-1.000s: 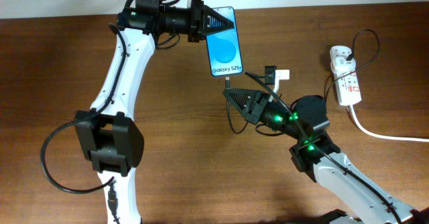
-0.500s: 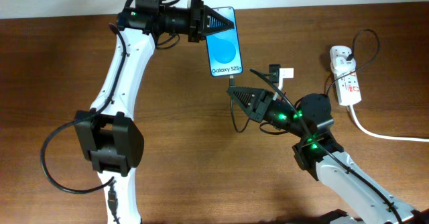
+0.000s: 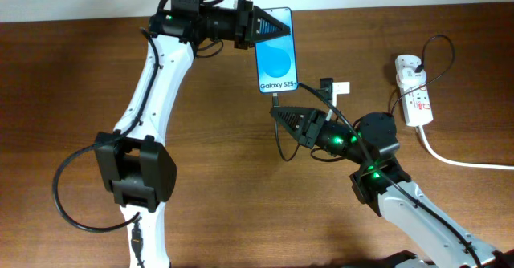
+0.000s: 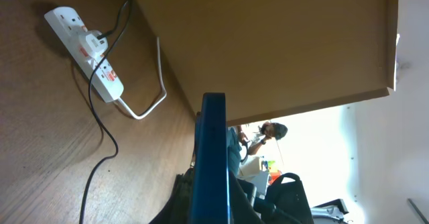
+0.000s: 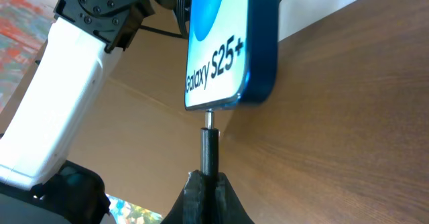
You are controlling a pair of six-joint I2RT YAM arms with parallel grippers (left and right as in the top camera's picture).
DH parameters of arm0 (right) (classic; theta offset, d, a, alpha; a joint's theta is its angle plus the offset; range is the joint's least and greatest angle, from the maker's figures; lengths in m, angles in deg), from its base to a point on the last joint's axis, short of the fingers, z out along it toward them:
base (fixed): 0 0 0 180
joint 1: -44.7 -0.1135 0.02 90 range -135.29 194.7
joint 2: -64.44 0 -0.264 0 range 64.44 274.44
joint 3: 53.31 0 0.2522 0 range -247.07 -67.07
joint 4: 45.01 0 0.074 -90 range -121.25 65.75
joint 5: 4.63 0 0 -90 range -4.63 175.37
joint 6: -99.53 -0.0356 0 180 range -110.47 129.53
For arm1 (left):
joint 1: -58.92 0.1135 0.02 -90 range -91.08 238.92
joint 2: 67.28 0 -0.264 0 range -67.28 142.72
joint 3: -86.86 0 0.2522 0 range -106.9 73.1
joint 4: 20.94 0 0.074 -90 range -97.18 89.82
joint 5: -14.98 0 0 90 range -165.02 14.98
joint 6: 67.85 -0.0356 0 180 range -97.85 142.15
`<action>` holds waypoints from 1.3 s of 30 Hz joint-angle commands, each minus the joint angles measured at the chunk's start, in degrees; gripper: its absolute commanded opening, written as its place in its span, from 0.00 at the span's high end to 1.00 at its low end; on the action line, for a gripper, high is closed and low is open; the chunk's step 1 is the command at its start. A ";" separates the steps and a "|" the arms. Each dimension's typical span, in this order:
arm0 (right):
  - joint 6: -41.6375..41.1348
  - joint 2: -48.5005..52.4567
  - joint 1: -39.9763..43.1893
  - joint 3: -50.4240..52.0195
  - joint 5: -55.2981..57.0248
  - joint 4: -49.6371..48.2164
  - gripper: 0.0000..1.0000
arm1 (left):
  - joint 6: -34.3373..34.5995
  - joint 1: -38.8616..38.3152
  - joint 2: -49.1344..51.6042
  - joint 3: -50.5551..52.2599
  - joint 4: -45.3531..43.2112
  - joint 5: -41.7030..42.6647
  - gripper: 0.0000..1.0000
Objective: Plug charger to phone and switch on socket
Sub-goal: 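Align and push the plug into the phone's port with the right gripper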
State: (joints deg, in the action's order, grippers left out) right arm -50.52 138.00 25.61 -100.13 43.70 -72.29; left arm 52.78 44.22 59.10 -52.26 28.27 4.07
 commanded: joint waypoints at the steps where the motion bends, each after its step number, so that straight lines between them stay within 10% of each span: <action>1: -0.28 0.31 0.37 -0.15 -0.33 -2.34 0.96 | -0.92 -0.61 0.26 -0.79 -0.26 2.03 1.00; 39: -0.07 0.46 1.11 -0.15 -0.20 -1.03 0.96 | -0.46 1.11 0.24 -0.79 -0.31 2.10 1.00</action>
State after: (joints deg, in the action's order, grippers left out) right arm -50.69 138.11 26.20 -100.11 43.50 -72.88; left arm 52.80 45.18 59.10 -52.26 28.13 5.25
